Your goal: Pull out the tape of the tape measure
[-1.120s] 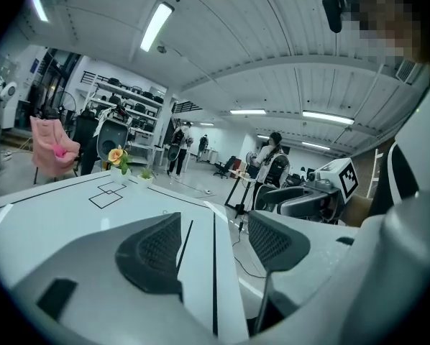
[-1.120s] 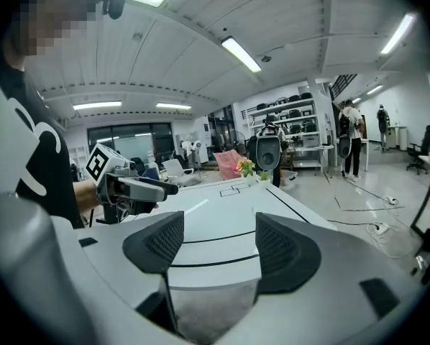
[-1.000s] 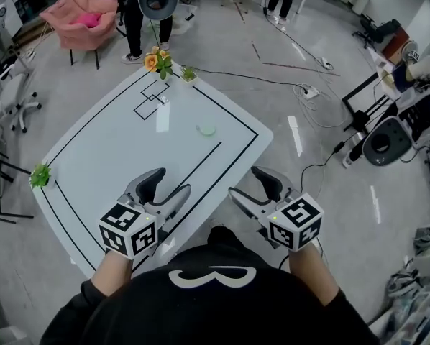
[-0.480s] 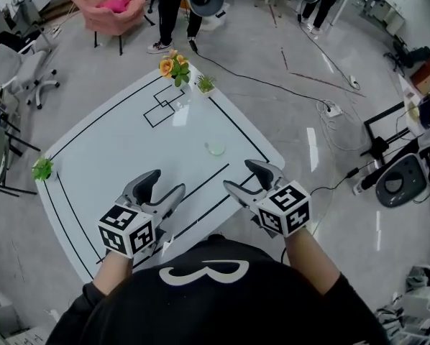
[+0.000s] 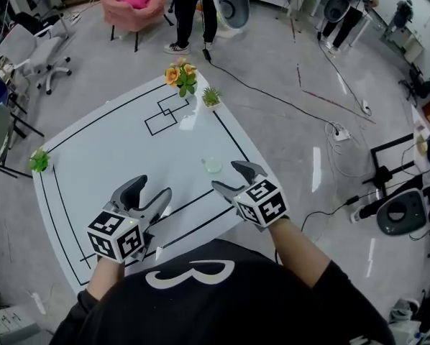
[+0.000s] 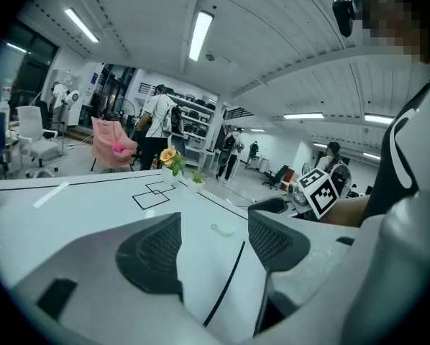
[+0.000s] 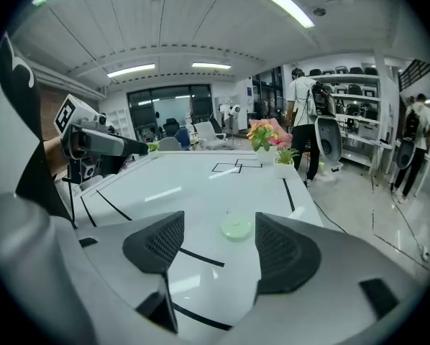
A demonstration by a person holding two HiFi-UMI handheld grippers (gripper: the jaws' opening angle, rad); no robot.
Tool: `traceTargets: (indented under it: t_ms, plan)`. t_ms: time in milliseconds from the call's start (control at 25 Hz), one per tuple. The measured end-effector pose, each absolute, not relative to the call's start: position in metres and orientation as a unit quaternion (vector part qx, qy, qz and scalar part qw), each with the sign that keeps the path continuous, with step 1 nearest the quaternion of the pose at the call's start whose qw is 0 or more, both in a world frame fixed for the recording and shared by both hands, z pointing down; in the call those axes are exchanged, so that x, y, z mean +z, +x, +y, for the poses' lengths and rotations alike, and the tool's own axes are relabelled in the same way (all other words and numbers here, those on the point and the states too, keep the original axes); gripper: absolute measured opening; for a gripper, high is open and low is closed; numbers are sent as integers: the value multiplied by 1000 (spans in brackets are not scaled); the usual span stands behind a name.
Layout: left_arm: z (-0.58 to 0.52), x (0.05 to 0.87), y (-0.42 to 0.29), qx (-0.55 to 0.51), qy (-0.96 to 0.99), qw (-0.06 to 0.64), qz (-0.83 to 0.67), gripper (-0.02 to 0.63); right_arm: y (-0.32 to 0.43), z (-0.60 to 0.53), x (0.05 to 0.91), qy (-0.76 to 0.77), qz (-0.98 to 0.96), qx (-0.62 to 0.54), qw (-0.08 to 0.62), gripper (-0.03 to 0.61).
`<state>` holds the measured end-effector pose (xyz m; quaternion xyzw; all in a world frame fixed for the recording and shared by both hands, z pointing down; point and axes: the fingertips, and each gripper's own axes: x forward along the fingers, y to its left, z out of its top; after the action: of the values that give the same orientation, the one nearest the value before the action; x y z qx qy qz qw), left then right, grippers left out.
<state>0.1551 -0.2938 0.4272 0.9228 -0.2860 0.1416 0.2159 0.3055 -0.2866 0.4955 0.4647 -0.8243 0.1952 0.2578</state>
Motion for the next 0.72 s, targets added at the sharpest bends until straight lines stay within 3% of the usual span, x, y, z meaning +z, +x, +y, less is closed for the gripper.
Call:
traceTargets:
  t_ms: [720]
  plan:
    - [-301, 445, 137, 128, 888, 234, -376, 276, 299, -332, 556, 381, -837, 183, 347, 288]
